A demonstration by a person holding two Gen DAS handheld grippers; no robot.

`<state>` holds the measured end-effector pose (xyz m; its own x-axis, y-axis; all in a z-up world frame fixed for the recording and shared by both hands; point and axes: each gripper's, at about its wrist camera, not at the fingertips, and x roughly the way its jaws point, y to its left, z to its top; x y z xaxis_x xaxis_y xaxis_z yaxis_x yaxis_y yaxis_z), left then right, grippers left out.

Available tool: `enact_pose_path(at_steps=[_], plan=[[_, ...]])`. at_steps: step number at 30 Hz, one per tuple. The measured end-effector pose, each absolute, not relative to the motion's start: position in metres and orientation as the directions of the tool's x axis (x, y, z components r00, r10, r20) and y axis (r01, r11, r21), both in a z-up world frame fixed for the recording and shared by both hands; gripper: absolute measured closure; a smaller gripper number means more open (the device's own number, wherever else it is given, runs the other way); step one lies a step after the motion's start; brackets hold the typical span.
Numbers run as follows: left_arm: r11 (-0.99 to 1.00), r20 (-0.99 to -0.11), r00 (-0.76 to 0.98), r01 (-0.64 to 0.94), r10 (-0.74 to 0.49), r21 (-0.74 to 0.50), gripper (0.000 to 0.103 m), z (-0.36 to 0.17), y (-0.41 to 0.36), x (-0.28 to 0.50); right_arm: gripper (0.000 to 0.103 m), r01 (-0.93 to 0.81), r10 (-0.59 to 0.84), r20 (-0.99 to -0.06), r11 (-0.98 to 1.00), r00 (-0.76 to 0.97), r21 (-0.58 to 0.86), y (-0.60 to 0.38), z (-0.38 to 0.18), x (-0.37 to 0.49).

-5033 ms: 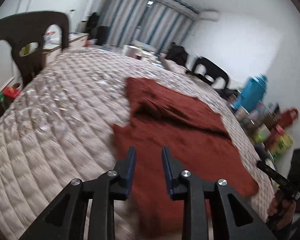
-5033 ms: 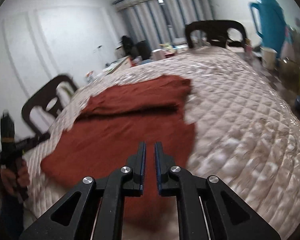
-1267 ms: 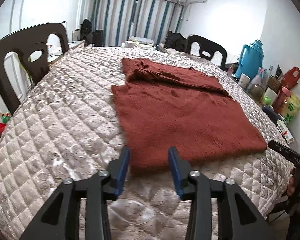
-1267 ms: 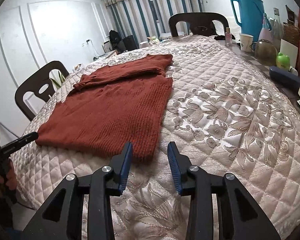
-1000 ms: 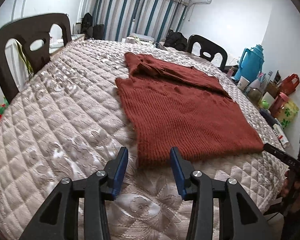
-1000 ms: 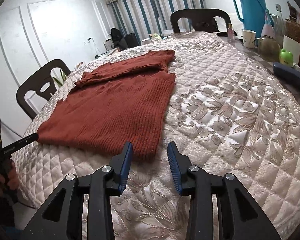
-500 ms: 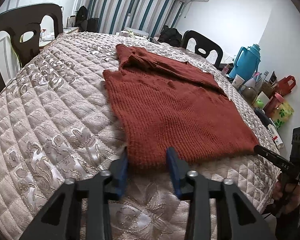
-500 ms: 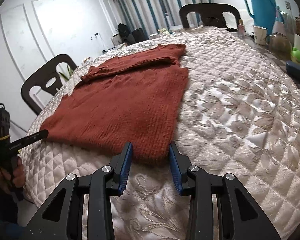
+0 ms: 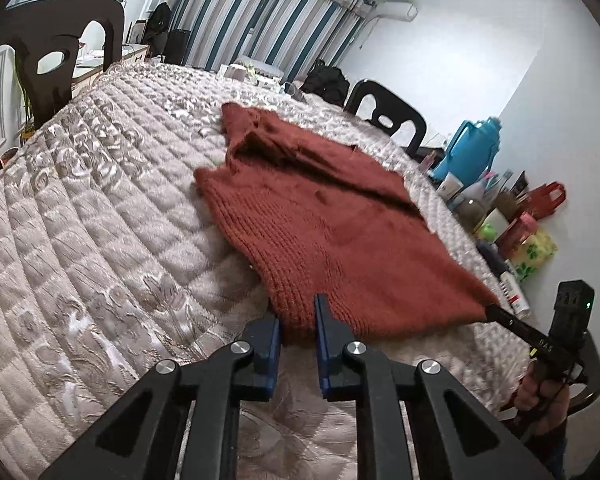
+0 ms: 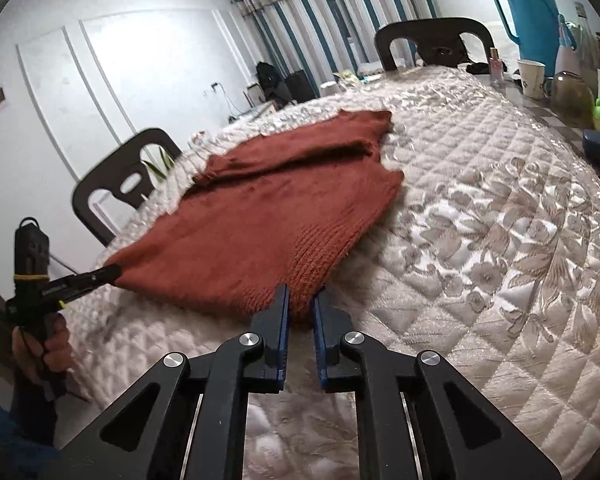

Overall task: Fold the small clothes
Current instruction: 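Grasp the folded edge with both tools and lift it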

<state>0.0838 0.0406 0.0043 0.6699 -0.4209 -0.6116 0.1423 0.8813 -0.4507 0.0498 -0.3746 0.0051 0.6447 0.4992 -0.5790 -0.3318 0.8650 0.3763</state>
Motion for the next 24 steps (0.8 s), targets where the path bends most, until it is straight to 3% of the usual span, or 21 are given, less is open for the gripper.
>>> enact_pose_path(at_steps=[12,24], plan=[[0.848,-0.591,0.651,0.165,-0.477,-0.503,0.087,0.021,0.056,0.047,0.093,-0.369,0.546,-0.551,0.836,0.631,0.406,-0.392,0.038,0.009],[0.840,-0.530,0.696,0.204,-0.485,-0.502,0.087,0.061,0.052,0.123,0.094,-0.422,0.593,-0.436,0.798,0.677,0.431,-0.381,0.070,0.079]])
